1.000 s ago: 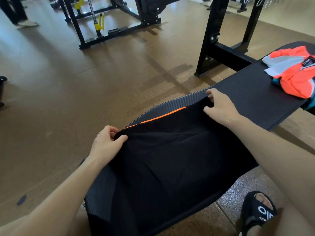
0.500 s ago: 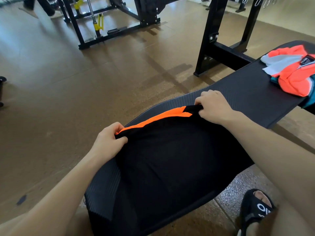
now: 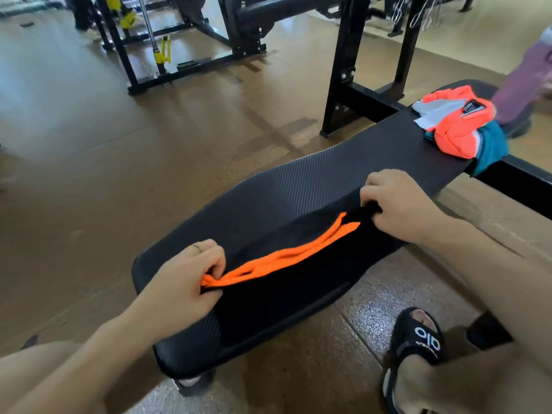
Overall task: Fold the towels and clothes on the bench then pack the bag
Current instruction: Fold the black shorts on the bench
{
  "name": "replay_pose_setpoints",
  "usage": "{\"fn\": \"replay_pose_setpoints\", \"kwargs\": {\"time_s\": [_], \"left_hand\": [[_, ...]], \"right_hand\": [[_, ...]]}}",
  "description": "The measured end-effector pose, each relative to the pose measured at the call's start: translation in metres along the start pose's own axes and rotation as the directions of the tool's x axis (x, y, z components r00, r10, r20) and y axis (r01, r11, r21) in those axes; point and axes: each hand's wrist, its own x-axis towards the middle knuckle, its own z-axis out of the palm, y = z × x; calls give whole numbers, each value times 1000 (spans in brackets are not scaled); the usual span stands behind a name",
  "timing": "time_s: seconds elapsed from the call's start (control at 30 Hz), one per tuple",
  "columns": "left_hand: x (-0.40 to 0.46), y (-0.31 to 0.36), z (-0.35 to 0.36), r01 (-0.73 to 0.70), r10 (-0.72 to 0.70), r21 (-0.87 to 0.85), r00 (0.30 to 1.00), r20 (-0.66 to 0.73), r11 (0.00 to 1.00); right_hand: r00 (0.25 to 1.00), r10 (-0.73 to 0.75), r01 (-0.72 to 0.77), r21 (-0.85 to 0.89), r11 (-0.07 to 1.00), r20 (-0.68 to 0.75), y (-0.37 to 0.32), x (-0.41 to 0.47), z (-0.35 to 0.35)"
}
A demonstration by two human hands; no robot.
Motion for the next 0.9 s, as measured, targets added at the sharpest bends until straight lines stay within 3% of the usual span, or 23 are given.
{"fn": "replay_pose_setpoints", "kwargs": {"time_s": [0.23,0.6,0.73,0.9], "left_hand": [[-23,13,38,-67,39,173,986,164,983],[-29,17,41,-153,60,541,981,186,827],[-27,14,40,-167,60,620,980,189,767],[-30,22,39,-194,48,619,969,244,761]], "right_hand": [[1000,11,-8,-105,994,27,0,-49,15],[997,2,-16,-191,981,-73,-2,-70,7],[999,-30,35,-241,970,23,-9,-78,11],[987,64,-16,-301,953,147,-16,-81,13]]}}
